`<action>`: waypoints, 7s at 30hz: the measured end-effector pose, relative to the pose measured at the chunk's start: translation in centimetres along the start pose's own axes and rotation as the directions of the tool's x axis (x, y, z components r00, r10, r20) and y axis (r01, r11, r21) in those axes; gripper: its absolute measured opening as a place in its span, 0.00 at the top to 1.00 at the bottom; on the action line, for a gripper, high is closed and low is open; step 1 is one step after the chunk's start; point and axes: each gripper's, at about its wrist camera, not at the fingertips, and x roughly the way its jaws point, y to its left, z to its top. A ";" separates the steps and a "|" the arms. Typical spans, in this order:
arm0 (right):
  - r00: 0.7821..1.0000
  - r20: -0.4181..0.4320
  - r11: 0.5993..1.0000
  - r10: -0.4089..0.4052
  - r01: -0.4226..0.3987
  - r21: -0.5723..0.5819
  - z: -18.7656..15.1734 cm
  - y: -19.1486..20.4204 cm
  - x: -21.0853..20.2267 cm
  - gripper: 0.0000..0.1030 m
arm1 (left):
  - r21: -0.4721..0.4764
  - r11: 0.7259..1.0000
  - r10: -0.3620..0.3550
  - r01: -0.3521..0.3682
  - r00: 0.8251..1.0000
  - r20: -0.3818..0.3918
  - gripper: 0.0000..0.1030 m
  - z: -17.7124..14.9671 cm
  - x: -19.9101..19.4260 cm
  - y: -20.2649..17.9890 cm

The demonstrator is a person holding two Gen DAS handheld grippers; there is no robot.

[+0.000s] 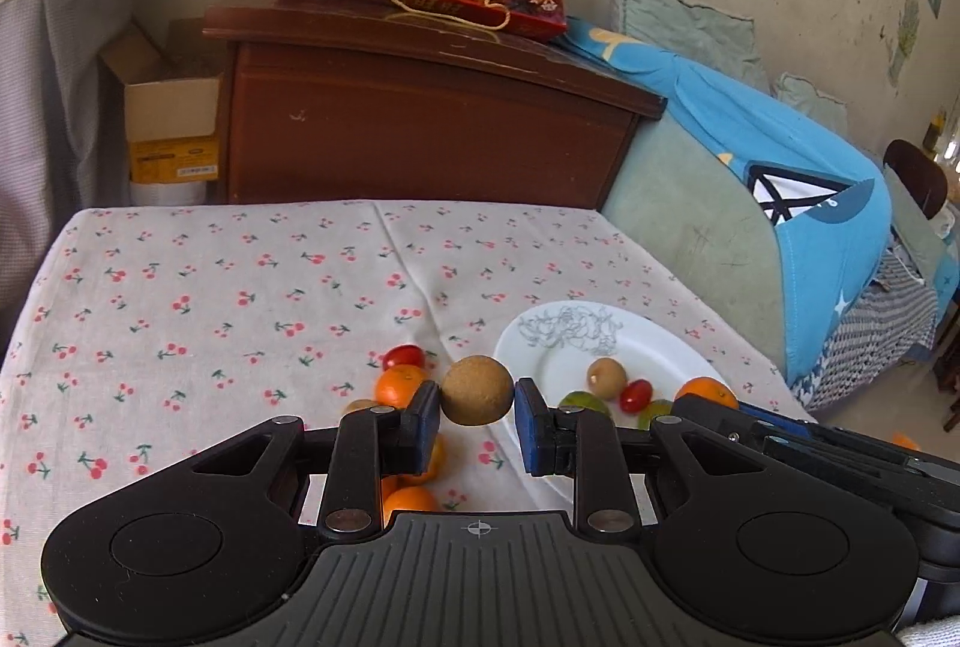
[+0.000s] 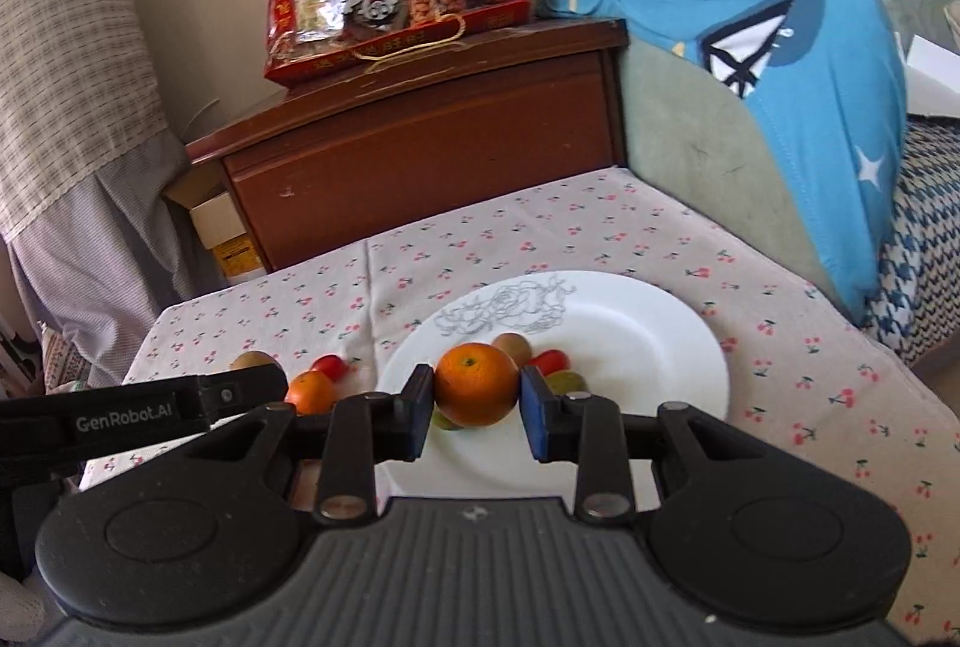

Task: Organize fruits
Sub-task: 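Grasp a tangerine with the right tool while the left tool carries the kiwi to the plate, then release the kiwi on the plate with the left tool while the right tool places the tangerine, then move both tools back to the fruit pile and grasp a tangerine with the right tool, then carry the tangerine onto the plate and open the right tool, then move both tools back to the pile and grasp a tangerine with the right tool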

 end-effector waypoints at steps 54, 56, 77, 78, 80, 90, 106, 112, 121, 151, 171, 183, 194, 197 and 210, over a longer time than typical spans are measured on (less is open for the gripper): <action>0.985 -0.047 0.986 -0.165 0.165 -0.011 -2.0 -1.7 1.4 0.60 | -0.007 0.990 0.139 -0.140 0.987 -0.083 0.34 -2.5 -3.6 2.4; 0.989 -0.039 0.990 -0.143 0.143 -0.014 -1.8 -1.2 0.9 0.60 | -0.007 0.988 0.155 -0.157 0.982 -0.103 0.32 -2.7 -3.2 2.9; 0.965 -0.140 0.965 0.222 -0.238 -0.109 -3.7 6.8 2.0 0.60 | -0.134 0.958 0.244 -0.253 0.966 -0.082 0.35 -2.8 -2.6 7.1; 0.962 -0.147 0.963 0.229 -0.246 -0.112 -3.9 7.2 2.3 0.60 | -0.139 0.956 0.249 -0.259 0.965 -0.081 0.36 -2.8 -2.6 7.3; 0.957 -0.159 0.958 0.241 -0.261 -0.118 -4.1 7.8 2.8 0.60 | -0.144 0.954 0.255 -0.264 0.964 -0.080 0.36 -2.7 -2.6 7.5; 0.954 -0.184 0.955 0.236 -0.262 -0.137 -5.0 9.5 4.9 0.61 | -0.134 0.953 0.263 -0.272 0.962 -0.079 0.36 -2.7 -2.3 7.6; 0.972 -0.175 0.975 0.157 -0.181 -0.127 -5.0 7.3 4.5 0.74 | -0.128 0.971 0.191 -0.201 0.978 -0.085 0.46 -3.1 -0.7 6.8; 0.976 -0.170 0.981 0.139 -0.159 -0.110 -4.9 6.0 4.3 0.74 | -0.135 0.980 0.136 -0.147 0.987 -0.087 0.51 -3.6 0.8 5.9; 0.976 -0.164 0.982 0.142 -0.160 -0.102 -5.0 5.8 4.3 0.73 | -0.086 0.990 0.102 -0.109 0.992 -0.080 0.60 -3.6 1.9 4.2; 0.996 -0.078 0.999 0.040 -0.039 0.013 3.2 -2.9 1.8 0.74 | -0.020 0.995 -0.095 0.094 0.994 -0.059 0.73 1.1 2.7 -1.7; 0.986 -0.168 0.992 0.000 0.022 0.128 1.9 -4.7 5.1 0.70 | 0.063 0.997 -0.028 0.036 0.992 -0.119 0.72 1.0 8.9 -4.0; 0.992 -0.120 0.996 0.021 -0.011 0.083 2.2 -3.8 3.8 0.45 | 0.086 0.995 0.051 -0.043 0.995 -0.085 0.34 1.9 5.9 -4.3; 0.986 -0.125 0.994 0.112 -0.110 0.027 1.4 -1.3 3.1 0.37 | 0.097 0.987 0.136 -0.127 0.986 -0.093 0.32 1.3 2.3 -2.7; 0.981 -0.126 0.989 0.144 -0.144 0.011 1.1 -0.4 2.7 0.29 | 0.071 0.988 0.145 -0.138 0.985 -0.094 0.32 1.1 1.2 -1.8; 0.958 -0.196 0.963 0.208 -0.236 -0.130 -1.4 4.2 2.8 0.27 | -0.028 0.973 0.223 -0.227 0.969 -0.111 0.21 -0.6 -1.0 3.4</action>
